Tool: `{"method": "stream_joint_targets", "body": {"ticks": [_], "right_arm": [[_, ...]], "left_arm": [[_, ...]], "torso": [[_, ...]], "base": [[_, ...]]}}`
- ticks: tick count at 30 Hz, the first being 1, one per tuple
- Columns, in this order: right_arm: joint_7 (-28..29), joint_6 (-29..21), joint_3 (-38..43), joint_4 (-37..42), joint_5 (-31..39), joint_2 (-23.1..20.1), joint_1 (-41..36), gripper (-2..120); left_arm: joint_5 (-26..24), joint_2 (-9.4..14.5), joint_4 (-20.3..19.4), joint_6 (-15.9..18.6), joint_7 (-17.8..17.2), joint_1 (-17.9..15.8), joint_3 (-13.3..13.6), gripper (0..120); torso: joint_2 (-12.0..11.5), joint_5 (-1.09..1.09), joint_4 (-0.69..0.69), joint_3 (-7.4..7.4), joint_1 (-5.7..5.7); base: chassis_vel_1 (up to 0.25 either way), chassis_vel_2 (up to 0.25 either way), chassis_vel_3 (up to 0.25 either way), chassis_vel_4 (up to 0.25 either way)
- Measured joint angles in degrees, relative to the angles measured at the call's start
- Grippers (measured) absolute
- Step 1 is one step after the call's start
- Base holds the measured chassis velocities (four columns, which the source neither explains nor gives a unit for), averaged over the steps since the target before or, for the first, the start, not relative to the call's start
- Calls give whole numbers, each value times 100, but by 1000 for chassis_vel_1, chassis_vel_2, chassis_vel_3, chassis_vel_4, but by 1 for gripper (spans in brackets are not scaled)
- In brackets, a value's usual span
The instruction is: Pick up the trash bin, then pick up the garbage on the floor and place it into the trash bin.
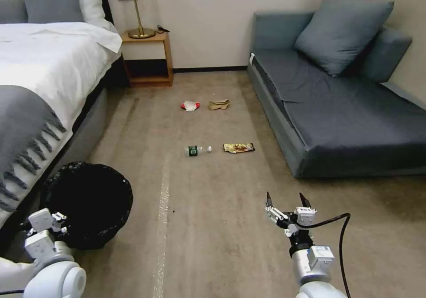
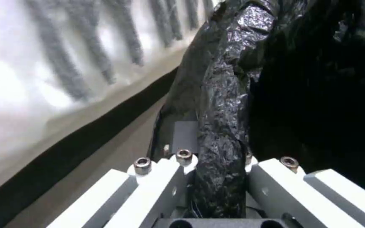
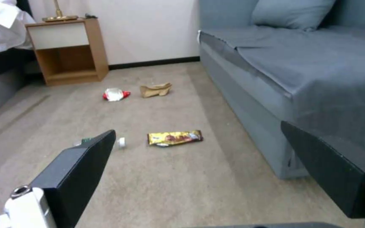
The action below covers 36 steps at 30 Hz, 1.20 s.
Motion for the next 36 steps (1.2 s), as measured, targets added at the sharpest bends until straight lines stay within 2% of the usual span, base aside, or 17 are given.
{"method": "stream_joint_targets", "body": {"ticks": [36], "right_arm": [[11,-19,5,-89,-110,18,25,100]], "left_arm": [[-11,47,211,-69,-5,-132,79,4]], "torso": [[0,0,0,0,0]], "base": [[-150,149,148,-151]]}}
